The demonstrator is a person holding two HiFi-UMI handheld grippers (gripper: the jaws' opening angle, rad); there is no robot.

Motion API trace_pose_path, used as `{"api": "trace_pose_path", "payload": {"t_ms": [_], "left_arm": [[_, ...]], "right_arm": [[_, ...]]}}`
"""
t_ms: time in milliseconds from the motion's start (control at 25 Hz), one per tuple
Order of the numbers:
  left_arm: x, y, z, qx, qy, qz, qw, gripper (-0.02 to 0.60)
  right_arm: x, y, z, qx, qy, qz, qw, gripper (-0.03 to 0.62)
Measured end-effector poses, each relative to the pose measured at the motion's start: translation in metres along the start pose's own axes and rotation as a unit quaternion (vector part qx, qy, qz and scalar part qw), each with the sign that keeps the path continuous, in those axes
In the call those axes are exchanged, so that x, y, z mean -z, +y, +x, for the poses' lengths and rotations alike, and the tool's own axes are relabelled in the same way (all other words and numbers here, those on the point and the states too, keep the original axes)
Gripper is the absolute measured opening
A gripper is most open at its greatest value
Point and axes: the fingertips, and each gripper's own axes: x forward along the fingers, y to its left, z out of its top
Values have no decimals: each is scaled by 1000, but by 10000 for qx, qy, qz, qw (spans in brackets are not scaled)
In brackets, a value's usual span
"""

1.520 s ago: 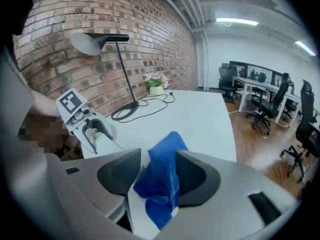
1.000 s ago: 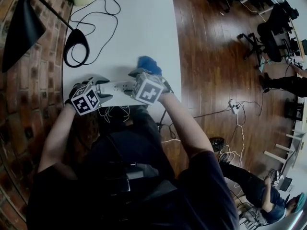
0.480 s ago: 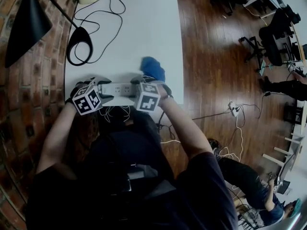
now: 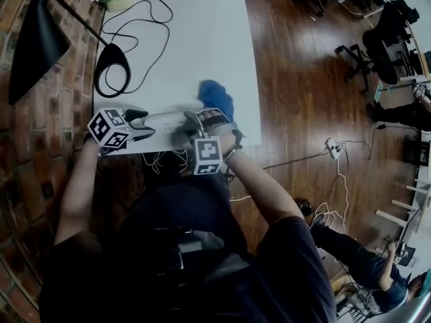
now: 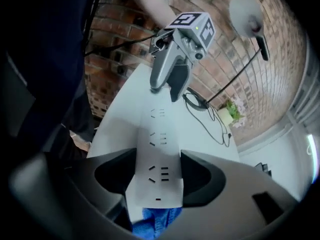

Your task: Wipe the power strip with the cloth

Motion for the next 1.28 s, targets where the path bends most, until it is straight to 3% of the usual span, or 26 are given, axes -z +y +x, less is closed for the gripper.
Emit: {"api": "trace_pose_path", "payload": {"t_ms": [160, 240, 400, 640, 760, 840, 920, 1120, 1160, 1200, 1280], "left_arm": [[6, 6, 10, -84, -67, -222, 9997, 279], [4, 5, 13, -118, -132, -241, 9996, 241], [3, 4, 13, -270, -169, -150, 9994, 238], [3, 4, 12, -513, -255, 180, 9982, 233], [2, 1, 12, -730, -263, 508, 9957, 230], [2, 0, 12, -856, -267, 676, 9937, 228], [3, -1, 11, -975, -308, 740, 9920, 229], [-1, -10, 11, -1098, -429, 807, 9897, 229], [-3, -12, 11, -1073, -437, 827, 9898, 229], [-2, -12, 10, -1073, -426, 854, 9896, 229], [1, -12, 7, -1116, -385, 901, 9889, 230]], "right_arm": [[1, -7, 0, 500, 94, -236, 9984, 275], [2, -8, -1, 647, 124, -172, 9977, 275], [3, -8, -1, 826, 136, -46, 9965, 278], [2, -4, -8, 393, -181, 985, 9942, 298], [-5, -4, -27, 6, -482, 1649, 9851, 298], [-5, -10, -41, -117, -694, 2360, 9692, 298], [3, -25, -52, 41, -843, 3144, 9455, 296], [63, -76, -64, 741, -699, 5114, 8533, 250], [75, -83, -60, 843, -541, 5304, 8418, 250], [85, -88, -54, 893, -357, 5380, 8374, 250], [98, -86, -35, 747, 100, 5357, 8410, 250]]}}
